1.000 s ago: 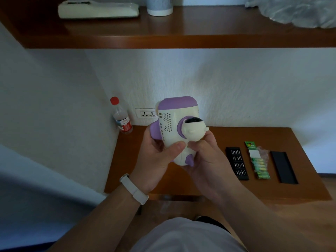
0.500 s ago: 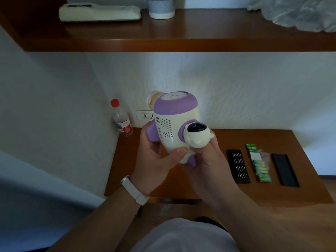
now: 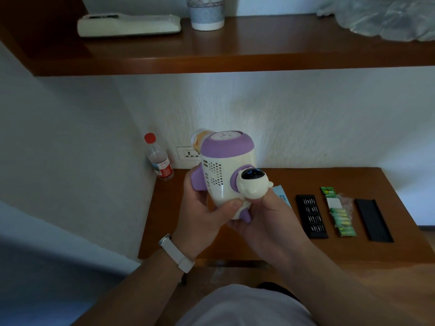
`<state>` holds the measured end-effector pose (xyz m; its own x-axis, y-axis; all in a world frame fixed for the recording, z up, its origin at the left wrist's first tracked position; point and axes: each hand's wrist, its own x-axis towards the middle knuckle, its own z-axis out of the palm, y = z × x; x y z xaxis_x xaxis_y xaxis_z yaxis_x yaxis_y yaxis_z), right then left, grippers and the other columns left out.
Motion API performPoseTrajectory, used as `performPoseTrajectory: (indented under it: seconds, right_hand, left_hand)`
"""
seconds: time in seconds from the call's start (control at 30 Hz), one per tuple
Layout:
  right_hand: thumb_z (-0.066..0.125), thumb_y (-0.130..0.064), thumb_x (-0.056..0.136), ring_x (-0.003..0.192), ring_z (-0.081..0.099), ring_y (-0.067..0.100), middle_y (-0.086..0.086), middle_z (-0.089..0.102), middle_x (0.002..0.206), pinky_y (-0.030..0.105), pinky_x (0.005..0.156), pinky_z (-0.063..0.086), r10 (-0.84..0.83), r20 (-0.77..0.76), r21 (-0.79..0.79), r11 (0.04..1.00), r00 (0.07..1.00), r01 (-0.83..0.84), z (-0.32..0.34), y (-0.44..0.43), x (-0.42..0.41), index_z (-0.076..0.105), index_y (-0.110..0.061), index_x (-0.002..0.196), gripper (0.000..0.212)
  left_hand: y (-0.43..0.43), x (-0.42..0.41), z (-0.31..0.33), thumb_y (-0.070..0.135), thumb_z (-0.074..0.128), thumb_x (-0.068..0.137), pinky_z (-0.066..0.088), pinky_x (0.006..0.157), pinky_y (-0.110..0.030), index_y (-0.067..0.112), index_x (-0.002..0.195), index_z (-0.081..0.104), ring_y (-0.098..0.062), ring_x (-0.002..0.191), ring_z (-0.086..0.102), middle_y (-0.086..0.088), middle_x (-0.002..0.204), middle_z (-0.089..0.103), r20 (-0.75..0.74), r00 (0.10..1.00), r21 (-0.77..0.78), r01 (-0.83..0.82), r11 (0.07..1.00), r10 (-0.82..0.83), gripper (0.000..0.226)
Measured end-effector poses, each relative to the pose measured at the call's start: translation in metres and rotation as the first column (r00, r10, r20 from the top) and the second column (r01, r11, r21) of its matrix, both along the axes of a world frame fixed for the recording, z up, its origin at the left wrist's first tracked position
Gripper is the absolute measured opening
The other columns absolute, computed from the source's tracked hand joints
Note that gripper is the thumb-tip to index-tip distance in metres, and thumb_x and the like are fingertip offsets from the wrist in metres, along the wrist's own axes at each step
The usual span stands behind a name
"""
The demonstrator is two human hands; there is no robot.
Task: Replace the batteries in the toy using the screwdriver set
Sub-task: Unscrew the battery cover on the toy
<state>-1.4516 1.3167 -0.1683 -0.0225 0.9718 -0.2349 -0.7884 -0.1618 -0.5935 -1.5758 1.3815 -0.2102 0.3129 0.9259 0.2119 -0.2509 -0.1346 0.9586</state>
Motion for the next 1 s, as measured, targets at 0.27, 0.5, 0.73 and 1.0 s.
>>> performPoseTrajectory:
  seconds: [0.27, 0.5, 0.73, 1.0]
  right_hand:
    - [0.072, -0.024, 0.07, 0.122, 0.058, 0.035, 0.016, 0.06, 0.134, 0.051, 0.098, 0.047, 0.02, -0.045, -0.059, 0.998, 0.999, -0.023, -0.013, -0.005, 0.003, 0.044, -0.019, 0.142, 0.077]
    - [0.063, -0.022, 0.082, 0.128, 0.053, 0.036, 0.016, 0.056, 0.138, 0.054, 0.105, 0.041, 0.038, -0.105, -0.08, 0.996, 0.994, -0.047, -0.022, -0.005, 0.008, 0.043, -0.021, 0.143, 0.064]
    - [0.062, -0.016, 0.082, 0.129, 0.051, 0.038, 0.018, 0.053, 0.14, 0.057, 0.105, 0.04, 0.061, -0.141, -0.04, 0.997, 0.988, -0.067, -0.022, -0.001, 0.015, 0.042, -0.02, 0.144, 0.065]
    - [0.059, -0.019, 0.089, 0.121, 0.06, 0.032, 0.011, 0.063, 0.13, 0.059, 0.102, 0.044, -0.019, 0.066, -0.052, 0.998, 0.998, 0.023, -0.012, 0.0, 0.013, 0.048, -0.023, 0.138, 0.05]
  left_hand:
    - [-0.012, 0.001, -0.005, 0.035, 0.087, 0.071, 0.055, 0.091, -0.042, 0.004, 0.139, 0.036, -0.036, 0.121, 0.059, -0.016, 0.131, 0.059, 0.006, 1.0, -0.038, -0.007, 0.999, 0.007, 0.091]
    - [-0.013, 0.002, -0.007, 0.038, 0.088, 0.068, 0.057, 0.087, -0.037, 0.014, 0.137, 0.039, -0.032, 0.118, 0.061, -0.005, 0.128, 0.063, -0.057, 0.998, -0.038, 0.0, 0.999, -0.003, 0.088]
    - [-0.009, 0.005, -0.005, 0.039, 0.087, 0.07, 0.056, 0.091, -0.049, 0.003, 0.14, 0.036, -0.037, 0.12, 0.059, -0.018, 0.131, 0.058, -0.079, 0.997, -0.026, 0.012, 1.0, -0.014, 0.093]
    - [-0.008, 0.015, -0.008, 0.022, 0.08, 0.072, 0.055, 0.093, -0.049, 0.007, 0.14, 0.042, -0.03, 0.12, 0.062, -0.012, 0.13, 0.062, -0.072, 0.995, -0.099, -0.083, 0.992, 0.076, 0.079]
